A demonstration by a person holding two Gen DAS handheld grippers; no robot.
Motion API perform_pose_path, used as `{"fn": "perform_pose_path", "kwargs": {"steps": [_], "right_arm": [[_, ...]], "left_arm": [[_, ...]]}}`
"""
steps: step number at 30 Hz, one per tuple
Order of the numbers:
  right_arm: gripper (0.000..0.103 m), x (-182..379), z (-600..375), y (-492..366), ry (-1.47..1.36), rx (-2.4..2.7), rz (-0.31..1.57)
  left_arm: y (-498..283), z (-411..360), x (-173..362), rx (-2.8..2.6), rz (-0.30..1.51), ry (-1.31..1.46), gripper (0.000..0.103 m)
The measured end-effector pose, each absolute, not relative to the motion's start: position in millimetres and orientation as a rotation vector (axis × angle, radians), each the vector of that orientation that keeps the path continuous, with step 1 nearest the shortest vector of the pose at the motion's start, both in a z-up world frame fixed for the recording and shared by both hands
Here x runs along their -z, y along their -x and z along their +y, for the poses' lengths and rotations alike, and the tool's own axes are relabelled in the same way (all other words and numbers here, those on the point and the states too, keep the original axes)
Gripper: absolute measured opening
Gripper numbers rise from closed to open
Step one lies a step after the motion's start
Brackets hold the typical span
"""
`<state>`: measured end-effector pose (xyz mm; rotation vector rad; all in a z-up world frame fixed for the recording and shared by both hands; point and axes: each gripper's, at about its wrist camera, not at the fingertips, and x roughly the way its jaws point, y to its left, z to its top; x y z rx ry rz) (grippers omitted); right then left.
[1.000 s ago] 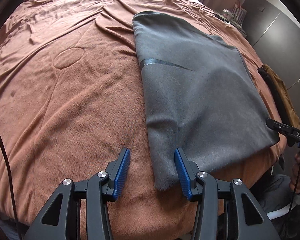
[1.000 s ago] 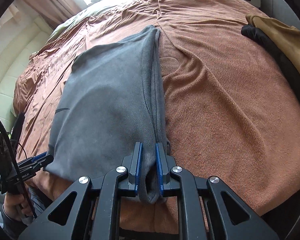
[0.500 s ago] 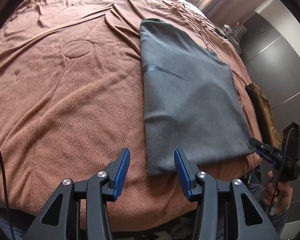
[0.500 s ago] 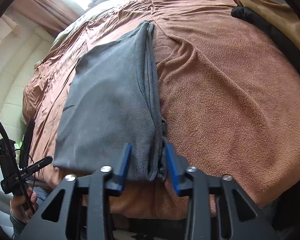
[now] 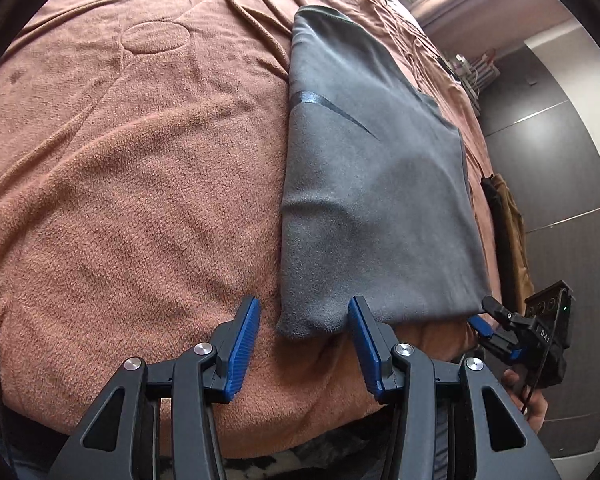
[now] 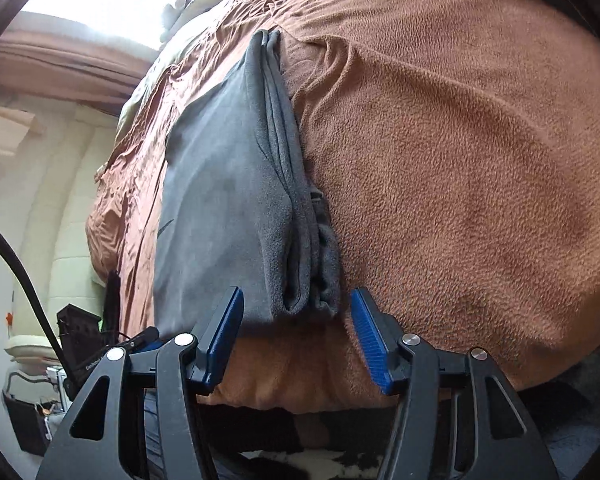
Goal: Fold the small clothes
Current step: 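Open the right gripper and move both tools to the shirt's end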
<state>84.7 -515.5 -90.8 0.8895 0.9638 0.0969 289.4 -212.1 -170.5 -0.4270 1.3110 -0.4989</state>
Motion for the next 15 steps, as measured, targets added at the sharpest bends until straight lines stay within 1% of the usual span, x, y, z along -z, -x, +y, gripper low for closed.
{"fn": "perform_pose_path", "kwargs": {"steps": [4, 6, 7, 9, 15], "right_arm": [[0.054, 98.6, -526.2, -84.0, -0.969, -0.113, 0.932], [0.053, 96.0, -531.9, -79.5, -1.001, -0.131, 0.889], [0.051, 93.1, -534.3, -76.7, -1.007, -0.147, 0.863], [0.051, 90.3, -538.5, -70.1, -1.012, -0.179, 0.826], [0.051, 110.8, -538.8, -75.3, -0.995, -0.136, 0.893]], "left_arm": [[-294.3, -214.7, 172.4, 0.499, 1.308, 0.447, 0.048], [-294.5, -211.2, 172.0, 0.496, 1.304, 0.464, 0.047], [-293.8, -210.2, 171.0, 0.498, 1.302, 0.473, 0.046], [-292.5, -209.3, 170.4, 0.511, 1.302, 0.49, 0.046], [-289.9, -212.6, 174.7, 0.526, 1.304, 0.501, 0.046]]}}
